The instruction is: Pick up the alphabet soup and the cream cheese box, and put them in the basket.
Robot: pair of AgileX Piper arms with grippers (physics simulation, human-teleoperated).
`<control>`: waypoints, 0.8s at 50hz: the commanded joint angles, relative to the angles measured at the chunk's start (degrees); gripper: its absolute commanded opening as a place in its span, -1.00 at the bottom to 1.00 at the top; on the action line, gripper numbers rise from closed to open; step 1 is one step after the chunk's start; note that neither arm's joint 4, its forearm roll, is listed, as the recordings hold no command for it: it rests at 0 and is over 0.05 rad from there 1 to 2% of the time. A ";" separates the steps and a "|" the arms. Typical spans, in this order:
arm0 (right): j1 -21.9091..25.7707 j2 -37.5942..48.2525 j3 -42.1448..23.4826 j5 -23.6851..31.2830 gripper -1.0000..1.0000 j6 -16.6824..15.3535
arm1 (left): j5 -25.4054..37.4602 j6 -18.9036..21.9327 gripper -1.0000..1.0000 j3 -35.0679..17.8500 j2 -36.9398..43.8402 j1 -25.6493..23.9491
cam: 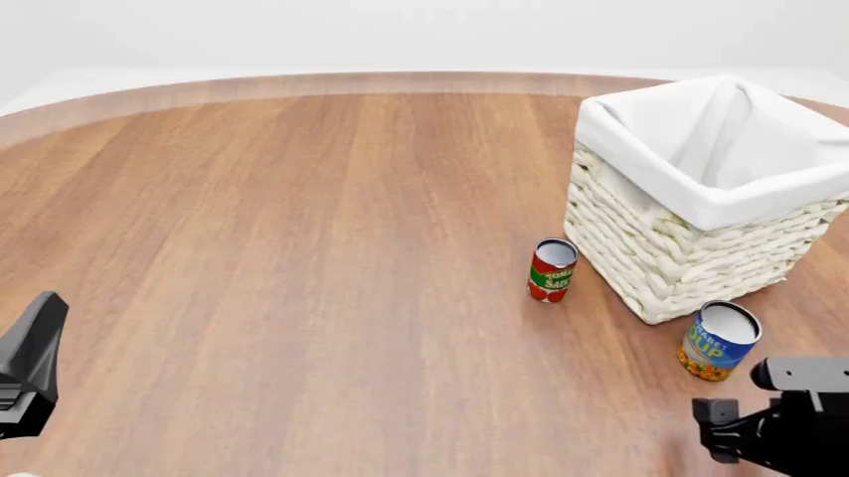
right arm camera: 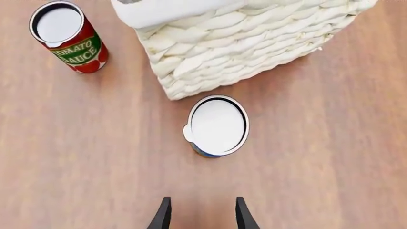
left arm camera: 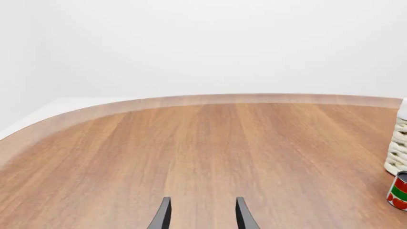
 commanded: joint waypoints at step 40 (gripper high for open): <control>-1.55 11.14 -6.77 -4.74 1.00 -1.51 | 0.00 0.00 1.00 0.00 0.00 0.00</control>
